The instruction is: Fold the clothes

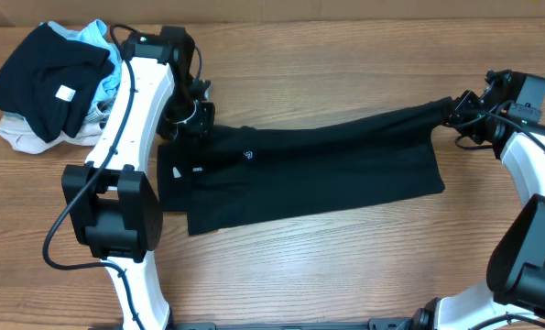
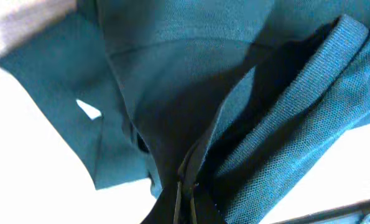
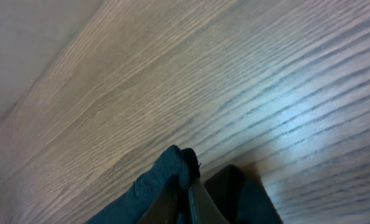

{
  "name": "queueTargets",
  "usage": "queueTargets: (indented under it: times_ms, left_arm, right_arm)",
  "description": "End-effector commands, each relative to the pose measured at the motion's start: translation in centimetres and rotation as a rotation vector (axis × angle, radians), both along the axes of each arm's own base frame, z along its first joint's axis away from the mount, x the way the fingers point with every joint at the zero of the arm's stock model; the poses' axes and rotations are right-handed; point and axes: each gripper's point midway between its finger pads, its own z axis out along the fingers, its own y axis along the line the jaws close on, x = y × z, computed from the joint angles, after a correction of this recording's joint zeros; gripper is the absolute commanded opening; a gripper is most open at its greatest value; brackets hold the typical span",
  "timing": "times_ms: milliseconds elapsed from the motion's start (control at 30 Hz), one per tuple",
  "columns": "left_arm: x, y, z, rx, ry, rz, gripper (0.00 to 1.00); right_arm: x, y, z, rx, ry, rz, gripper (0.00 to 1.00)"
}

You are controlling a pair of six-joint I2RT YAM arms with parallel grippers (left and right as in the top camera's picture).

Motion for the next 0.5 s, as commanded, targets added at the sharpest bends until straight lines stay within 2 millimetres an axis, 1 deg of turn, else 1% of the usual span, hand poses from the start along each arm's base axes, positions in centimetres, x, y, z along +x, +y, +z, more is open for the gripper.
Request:
queueTargets:
  times_ms: [0, 133, 267, 367, 467]
  left_arm:
    - [-0.5, -0.7, 1.6, -0.018, -0.011, 0.017, 0.04]
    - [-1.7, -0.7, 1.7, -0.011, 0.033, 0.011, 0.04]
    - [-2.5, -1.1, 1.5, -0.006, 0.064, -0.003, 0.05]
    - [-3.3, -1.6, 0.6, 0.0, 0.097, -0.02, 0.06]
    - [-4.8, -1.9, -0.6, 0.013, 0.158, -0.032, 0.06]
  right_arm:
    - [0.0, 0.0, -0.1, 0.001, 0.008, 0.006, 0.07]
    - [-0.6, -0.2, -0.7, -0.007, 0.043, -0.008, 0.08]
    - [-1.9, 0.0, -1.6, 0.003, 0.112, -0.017, 0.08]
    - [-2.6, -0.3, -2.2, -0.007, 0.153, -0.036, 0.08]
    - [-3.6, -0.7, -2.9, -0.031, 0.211, -0.062, 0.08]
